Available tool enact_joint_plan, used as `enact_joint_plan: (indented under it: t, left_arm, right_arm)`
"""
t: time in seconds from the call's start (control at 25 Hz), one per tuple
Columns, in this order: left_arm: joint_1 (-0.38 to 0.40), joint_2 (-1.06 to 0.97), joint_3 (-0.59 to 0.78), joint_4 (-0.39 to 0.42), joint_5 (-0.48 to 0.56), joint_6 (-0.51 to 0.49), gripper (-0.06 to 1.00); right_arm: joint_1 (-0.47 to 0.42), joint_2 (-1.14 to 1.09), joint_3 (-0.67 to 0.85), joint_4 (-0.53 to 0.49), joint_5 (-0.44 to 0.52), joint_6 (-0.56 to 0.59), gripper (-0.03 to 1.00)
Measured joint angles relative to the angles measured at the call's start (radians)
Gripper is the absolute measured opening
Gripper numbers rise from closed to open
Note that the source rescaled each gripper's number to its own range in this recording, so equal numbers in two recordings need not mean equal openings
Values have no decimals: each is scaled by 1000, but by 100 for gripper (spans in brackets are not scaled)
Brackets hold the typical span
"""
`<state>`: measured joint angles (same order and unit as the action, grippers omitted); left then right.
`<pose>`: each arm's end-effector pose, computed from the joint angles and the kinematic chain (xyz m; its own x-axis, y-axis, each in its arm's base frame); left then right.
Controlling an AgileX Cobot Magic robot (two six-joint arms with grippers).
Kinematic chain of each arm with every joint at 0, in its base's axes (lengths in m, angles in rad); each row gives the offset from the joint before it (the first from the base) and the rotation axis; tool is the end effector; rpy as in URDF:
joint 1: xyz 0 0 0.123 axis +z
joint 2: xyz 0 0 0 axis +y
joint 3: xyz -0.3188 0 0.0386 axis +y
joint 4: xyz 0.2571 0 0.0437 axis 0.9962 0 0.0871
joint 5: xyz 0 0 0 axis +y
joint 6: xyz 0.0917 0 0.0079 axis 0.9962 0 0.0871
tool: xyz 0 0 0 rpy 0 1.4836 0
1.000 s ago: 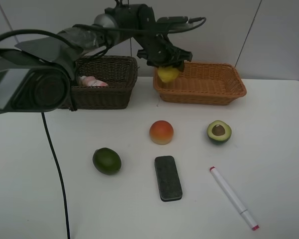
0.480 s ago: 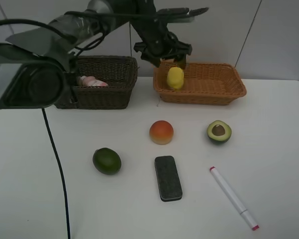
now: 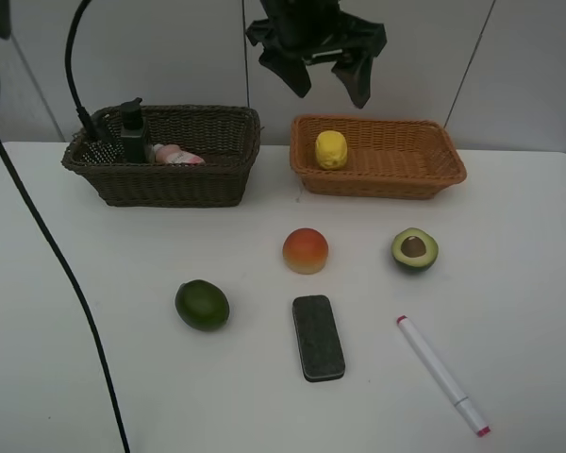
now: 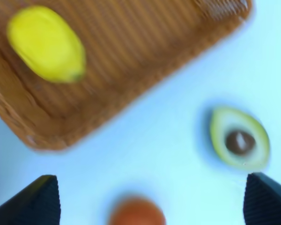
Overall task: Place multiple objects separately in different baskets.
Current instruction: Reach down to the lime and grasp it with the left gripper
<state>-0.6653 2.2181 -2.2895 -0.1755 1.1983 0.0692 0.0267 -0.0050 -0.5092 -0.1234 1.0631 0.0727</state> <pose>0.4020 -0.3344 0.3378 -0.6730 0.5340 -0.5117 0.6777 0.7224 -0.1374 -0.0343 -0.0108 0.2839 -0.4415 0.0006 -0.8973 0.0754 0.9965 -0.0364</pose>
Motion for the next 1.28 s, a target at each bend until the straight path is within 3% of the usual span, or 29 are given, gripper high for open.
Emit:
enact_joint_plan:
  t: [0.12,0.36,0.44,0.52,0.68,0.88,1.04,1.28]
  left_arm:
    - [-22,-161,241,40,-2,126,100]
    - [-22,-356,662,88,-2,573,100]
    - [-22,-366,772,76,-6,635,100]
    - [-22,-366,862,71,-48,672,100]
    - [-22,-366,1013,71,-236,766,100]
    - [-22,-366,1135,72,-415,824,100]
    - [-22,-364,1176,72,-487,830,100]
    - [-22,-287,1180,80,-511,830,100]
  right_arm:
    - [0,0,0,0,0,0,99]
    - [0,0,0,0,0,0,99]
    - [0,0,0,0,0,0,99]
    - [0,0,0,0,0,0,99]
    - [0,0,0,0,0,0,99]
    - [0,0,0,0,0,0,99]
    - [0,0,0,0,0,0,99]
    - [0,0,0,0,0,0,99]
